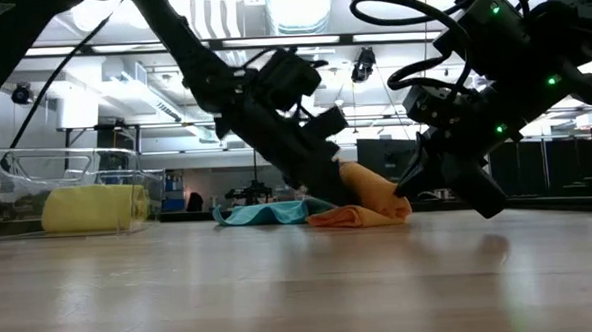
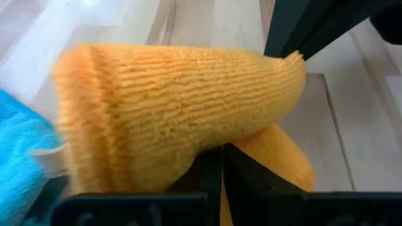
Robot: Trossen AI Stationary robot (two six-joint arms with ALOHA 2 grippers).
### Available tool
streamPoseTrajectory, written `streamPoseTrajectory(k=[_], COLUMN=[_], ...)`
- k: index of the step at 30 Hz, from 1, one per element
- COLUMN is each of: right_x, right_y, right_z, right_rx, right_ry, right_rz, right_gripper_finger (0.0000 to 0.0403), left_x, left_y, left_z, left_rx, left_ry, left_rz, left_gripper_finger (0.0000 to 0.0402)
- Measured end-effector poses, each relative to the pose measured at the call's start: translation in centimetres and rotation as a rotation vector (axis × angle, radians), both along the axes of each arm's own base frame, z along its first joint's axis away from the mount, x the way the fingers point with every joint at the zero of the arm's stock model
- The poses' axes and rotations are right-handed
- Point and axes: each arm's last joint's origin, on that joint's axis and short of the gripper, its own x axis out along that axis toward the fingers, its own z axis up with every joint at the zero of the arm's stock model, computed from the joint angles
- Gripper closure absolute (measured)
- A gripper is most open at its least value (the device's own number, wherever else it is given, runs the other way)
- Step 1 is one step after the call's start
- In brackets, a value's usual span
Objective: Roll microfiber towels into tight, uniform cylinder then place into a basket
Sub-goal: Roll the orange microfiber towel
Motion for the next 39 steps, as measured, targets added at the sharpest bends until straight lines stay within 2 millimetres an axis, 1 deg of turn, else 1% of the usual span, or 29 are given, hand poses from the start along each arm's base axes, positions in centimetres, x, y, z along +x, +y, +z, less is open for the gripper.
streamPoseTrajectory(k=[4, 10, 14, 17, 21, 24, 27, 29, 34, 37, 39], right_x=[0.0, 0.0, 0.0, 0.0, 0.0, 0.0, 0.0, 0.0, 0.1, 0.2, 0.3], right_y=[0.0, 0.0, 0.0, 0.0, 0.0, 0.0, 0.0, 0.0, 0.0, 0.1, 0.0], right_z=[0.0, 0.0, 0.0, 0.0, 0.0, 0.0, 0.0, 0.0, 0.1, 0.2, 0.2], right_rx=[-0.001, 0.002, 0.002, 0.002, 0.002, 0.003, 0.005, 0.005, 0.005, 0.005, 0.006], right_ry=[0.000, -0.002, -0.002, -0.003, -0.002, -0.002, 0.001, 0.000, -0.004, -0.006, -0.009], right_rz=[0.000, -0.002, -0.002, -0.002, -0.002, -0.001, 0.005, 0.006, 0.006, 0.006, 0.005], right_gripper_finger=[0.0394, 0.0394, 0.0394, 0.0394, 0.0394, 0.0394, 0.0394, 0.0394, 0.0394, 0.0394, 0.0394], left_x=[-0.6, -1.5, -1.5, -1.2, -0.8, -0.7, -0.8, -0.9, -1.0, -1.5, -1.8], left_y=[-0.1, -0.2, -0.1, 0.0, 0.5, 1.5, 2.3, 2.6, 2.5, 2.5, 2.5], left_z=[1.2, 2.0, 2.3, 2.0, 0.4, -0.2, -0.3, -0.3, -0.4, -0.4, 0.1], left_rx=[-0.004, -0.009, 0.020, 0.027, 0.071, 0.124, 0.163, 0.163, 0.162, 0.165, 0.181], left_ry=[0.025, 0.098, 0.089, 0.065, 0.070, 0.063, 0.071, 0.074, 0.088, 0.143, 0.172], left_rz=[0.000, 0.000, 0.032, 0.038, 0.029, 0.117, 0.188, 0.196, 0.193, 0.199, 0.218], left_gripper_finger=[0.0402, 0.0402, 0.0402, 0.0402, 0.0402, 0.0402, 0.0402, 0.0402, 0.0402, 0.0402, 0.0402])
